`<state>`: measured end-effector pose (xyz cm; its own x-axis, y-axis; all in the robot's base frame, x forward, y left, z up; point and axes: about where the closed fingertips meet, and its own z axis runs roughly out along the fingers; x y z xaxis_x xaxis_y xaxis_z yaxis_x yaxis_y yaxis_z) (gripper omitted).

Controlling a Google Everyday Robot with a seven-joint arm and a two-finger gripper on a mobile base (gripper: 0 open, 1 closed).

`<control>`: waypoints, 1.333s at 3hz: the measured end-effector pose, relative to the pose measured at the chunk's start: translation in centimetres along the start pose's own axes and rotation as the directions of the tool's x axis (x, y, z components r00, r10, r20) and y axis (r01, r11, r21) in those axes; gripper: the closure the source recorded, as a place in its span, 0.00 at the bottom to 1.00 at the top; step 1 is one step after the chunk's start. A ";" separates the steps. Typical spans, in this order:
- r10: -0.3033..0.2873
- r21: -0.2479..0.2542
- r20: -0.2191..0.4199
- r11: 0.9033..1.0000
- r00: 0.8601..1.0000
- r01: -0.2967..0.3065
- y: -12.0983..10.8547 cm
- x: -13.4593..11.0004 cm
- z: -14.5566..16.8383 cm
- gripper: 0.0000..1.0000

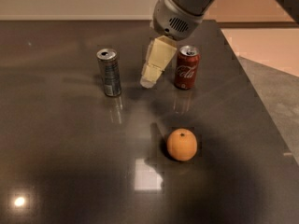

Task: Move redbull can near coke can

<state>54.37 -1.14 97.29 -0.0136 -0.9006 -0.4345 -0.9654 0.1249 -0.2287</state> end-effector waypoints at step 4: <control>0.139 0.007 0.062 0.990 0.988 -0.139 -1.8 -7.4 9.7 0.00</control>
Offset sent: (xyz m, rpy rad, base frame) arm 0.0465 0.0944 -0.0381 0.0895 0.0209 -0.1049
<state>58.78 9.37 92.49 -0.1311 -0.8470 -0.5151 -0.9523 0.2520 -0.1719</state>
